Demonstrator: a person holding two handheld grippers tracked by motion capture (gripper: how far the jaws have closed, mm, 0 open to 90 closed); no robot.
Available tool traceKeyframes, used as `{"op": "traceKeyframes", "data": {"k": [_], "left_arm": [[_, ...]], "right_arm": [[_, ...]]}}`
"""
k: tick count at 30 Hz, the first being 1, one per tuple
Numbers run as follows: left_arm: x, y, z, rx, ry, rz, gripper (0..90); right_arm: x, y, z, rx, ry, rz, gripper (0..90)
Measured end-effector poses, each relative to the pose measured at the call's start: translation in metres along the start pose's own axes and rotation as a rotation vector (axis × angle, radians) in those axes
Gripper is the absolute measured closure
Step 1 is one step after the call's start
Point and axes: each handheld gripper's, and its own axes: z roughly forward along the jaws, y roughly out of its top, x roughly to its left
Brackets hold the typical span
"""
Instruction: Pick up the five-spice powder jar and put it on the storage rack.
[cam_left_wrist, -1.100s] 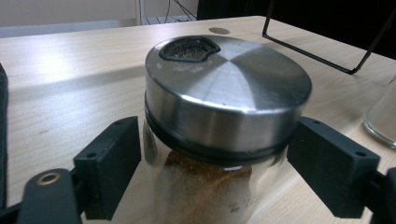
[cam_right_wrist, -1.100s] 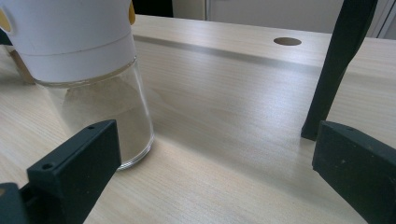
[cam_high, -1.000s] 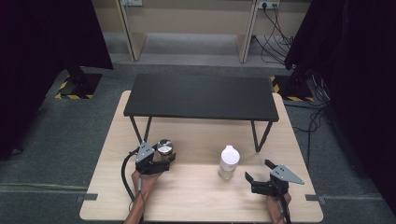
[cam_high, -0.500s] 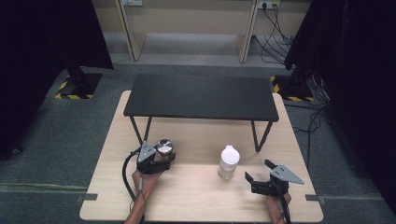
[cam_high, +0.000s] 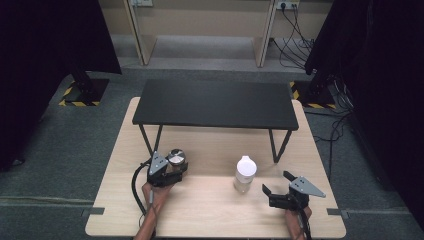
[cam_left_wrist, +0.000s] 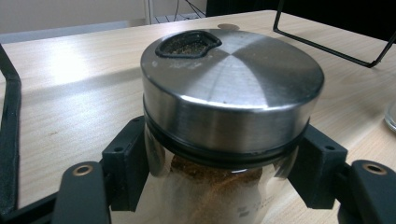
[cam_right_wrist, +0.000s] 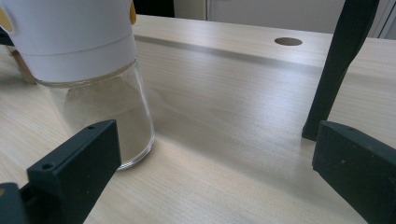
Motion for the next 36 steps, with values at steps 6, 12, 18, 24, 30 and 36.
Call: {"op": "traceKeyframes", "data": {"k": [6,12,18,24,30,36], "left_arm": [[0.002,0.002,-0.004,-0.019,-0.016,-0.012,30.8],[0.005,0.014,-0.013,-0.025,-0.04,-0.003,30.9],[0.011,0.026,-0.021,-0.037,-0.076,-0.014,30.9],[0.015,0.044,-0.033,-0.038,-0.116,-0.001,31.0],[0.019,0.064,-0.045,-0.033,-0.156,0.009,31.0],[0.025,0.089,-0.056,-0.013,-0.202,0.024,31.1]], "right_arm": [[0.0,0.0,0.0,0.0,0.001,-0.001,1.1],[0.0,0.0,0.0,0.0,-0.001,-0.001,1.1],[0.0,0.0,0.0,0.0,-0.001,0.0,1.1],[0.0,0.0,0.0,0.001,-0.002,0.001,1.1],[0.0,0.0,0.0,0.001,-0.003,0.0,1.1],[0.0,0.0,0.0,0.002,-0.004,0.001,1.1]]}}
